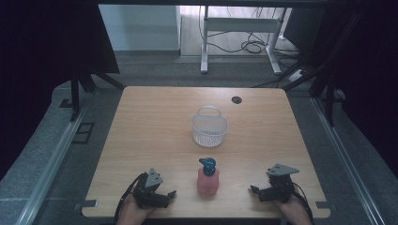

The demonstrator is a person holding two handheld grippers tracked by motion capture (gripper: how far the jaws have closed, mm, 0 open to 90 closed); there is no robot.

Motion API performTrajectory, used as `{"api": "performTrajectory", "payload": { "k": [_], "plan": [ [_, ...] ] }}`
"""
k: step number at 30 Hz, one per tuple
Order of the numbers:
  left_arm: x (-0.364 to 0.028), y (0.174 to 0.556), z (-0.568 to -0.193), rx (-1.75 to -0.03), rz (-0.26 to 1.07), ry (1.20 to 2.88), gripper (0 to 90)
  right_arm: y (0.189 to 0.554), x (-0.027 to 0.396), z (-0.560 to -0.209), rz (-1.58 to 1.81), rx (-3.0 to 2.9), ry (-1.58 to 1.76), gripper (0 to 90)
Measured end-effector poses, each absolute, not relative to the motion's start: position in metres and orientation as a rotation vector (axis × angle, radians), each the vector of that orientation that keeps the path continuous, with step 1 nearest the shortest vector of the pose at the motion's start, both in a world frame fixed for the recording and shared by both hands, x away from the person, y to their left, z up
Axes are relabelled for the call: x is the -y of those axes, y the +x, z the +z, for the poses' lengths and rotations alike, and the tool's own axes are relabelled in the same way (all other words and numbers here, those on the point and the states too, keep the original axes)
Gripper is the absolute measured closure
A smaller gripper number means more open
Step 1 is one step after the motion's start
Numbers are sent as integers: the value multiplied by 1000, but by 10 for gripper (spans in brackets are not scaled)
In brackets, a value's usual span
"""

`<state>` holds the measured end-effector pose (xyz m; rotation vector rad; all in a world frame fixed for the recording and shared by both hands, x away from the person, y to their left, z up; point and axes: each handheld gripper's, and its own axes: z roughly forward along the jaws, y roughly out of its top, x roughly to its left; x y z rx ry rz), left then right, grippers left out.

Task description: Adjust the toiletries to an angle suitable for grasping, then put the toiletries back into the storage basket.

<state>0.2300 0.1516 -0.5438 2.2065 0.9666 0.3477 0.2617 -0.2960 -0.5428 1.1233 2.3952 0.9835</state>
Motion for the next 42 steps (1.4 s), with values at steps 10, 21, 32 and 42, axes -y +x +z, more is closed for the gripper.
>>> {"api": "performTrajectory", "payload": {
  "k": [10,21,32,42],
  "plan": [
    [-152,230,-544,-961,345,2208,113,262,296,-543,985,-2397,1121,0],
    [-152,231,-544,-958,344,2209,113,261,296,-542,978,-2400,1124,0],
    [-152,231,-544,-958,344,2209,113,260,296,-541,964,-2420,1116,0],
    [-152,231,-544,-957,344,2210,113,256,294,-534,991,-2410,1081,0]
  ]
}}
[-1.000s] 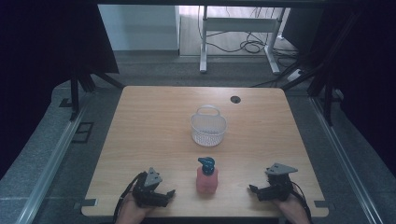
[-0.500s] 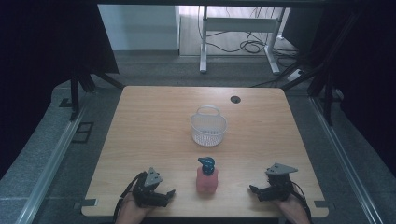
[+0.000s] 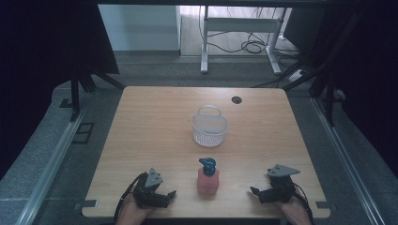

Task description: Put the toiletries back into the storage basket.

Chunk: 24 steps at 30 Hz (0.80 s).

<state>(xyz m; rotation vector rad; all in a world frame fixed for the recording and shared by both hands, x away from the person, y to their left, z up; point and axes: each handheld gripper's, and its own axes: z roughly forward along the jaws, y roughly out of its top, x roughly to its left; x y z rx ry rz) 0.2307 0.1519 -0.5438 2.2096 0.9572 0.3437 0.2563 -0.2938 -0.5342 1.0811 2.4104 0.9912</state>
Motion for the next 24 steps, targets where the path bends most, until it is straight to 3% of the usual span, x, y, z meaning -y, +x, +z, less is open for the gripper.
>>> {"api": "performTrajectory", "payload": {
  "k": [24],
  "plan": [
    [-152,231,-544,-957,344,2210,113,250,284,-518,1065,-2424,1004,0]
  ]
}}
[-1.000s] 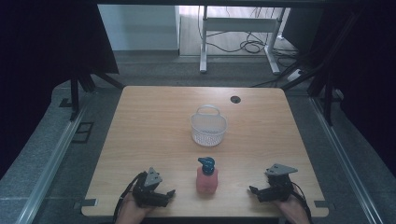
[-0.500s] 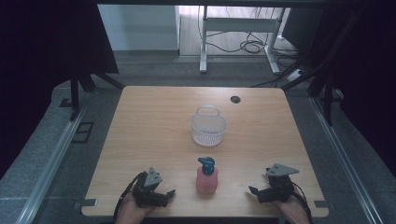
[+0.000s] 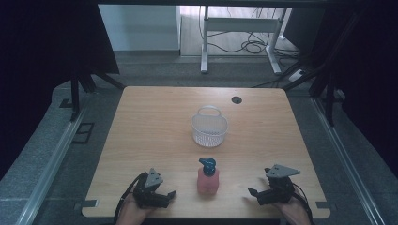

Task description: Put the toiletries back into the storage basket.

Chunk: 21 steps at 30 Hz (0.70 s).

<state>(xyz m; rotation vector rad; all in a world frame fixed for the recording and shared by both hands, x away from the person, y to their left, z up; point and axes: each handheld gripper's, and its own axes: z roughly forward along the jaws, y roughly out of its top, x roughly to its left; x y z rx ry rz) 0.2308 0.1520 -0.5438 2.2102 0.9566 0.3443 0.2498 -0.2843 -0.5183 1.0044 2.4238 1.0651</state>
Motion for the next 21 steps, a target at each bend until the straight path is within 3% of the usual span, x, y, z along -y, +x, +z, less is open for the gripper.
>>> {"api": "performTrajectory", "payload": {
  "k": [21],
  "plan": [
    [-152,231,-544,-957,345,2212,113,248,270,-499,1185,-2447,954,0]
  ]
}}
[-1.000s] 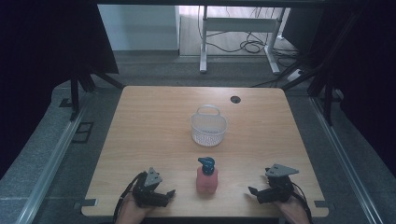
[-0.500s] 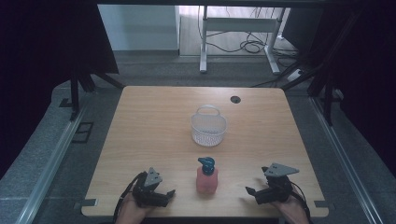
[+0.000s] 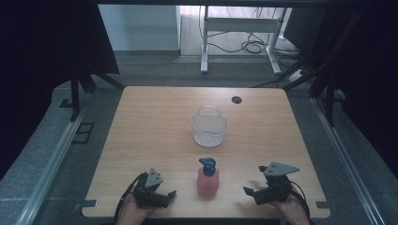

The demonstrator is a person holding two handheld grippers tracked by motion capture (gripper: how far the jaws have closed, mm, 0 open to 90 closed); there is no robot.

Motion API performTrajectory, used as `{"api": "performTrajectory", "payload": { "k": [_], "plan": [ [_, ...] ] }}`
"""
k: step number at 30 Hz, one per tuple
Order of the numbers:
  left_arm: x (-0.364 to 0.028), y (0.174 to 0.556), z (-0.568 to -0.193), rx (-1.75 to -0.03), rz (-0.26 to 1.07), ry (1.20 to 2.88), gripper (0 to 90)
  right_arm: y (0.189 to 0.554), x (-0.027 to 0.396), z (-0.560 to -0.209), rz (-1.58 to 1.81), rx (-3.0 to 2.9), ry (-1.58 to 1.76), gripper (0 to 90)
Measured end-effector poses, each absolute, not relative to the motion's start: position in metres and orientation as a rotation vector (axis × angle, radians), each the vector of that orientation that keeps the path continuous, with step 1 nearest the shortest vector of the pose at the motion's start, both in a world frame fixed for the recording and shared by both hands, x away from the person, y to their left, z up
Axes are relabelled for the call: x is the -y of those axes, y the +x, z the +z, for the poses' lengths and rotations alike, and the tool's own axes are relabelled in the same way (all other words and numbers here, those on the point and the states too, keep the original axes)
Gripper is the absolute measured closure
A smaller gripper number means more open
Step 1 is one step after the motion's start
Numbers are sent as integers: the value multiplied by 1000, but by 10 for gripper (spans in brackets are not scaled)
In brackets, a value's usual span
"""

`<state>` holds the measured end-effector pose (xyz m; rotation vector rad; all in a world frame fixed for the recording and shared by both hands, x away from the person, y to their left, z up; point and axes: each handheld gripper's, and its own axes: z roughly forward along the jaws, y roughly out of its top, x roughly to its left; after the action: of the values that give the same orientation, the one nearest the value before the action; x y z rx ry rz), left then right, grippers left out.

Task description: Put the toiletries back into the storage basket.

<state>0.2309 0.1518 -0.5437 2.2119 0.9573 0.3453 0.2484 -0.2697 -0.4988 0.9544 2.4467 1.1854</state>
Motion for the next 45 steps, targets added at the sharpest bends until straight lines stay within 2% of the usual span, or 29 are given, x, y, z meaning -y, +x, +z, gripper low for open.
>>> {"api": "performTrajectory", "payload": {
  "k": [20,28,39,45],
  "plan": [
    [-152,231,-544,-958,346,2212,114,250,242,-480,1273,-2461,912,0],
    [-152,231,-544,-959,346,2212,113,251,233,-471,1338,-2476,884,47],
    [-152,231,-544,-961,346,2209,114,255,218,-466,1364,-2508,862,57],
    [-152,231,-544,-960,346,2210,113,256,210,-461,1386,-2517,844,103]
  ]
}}
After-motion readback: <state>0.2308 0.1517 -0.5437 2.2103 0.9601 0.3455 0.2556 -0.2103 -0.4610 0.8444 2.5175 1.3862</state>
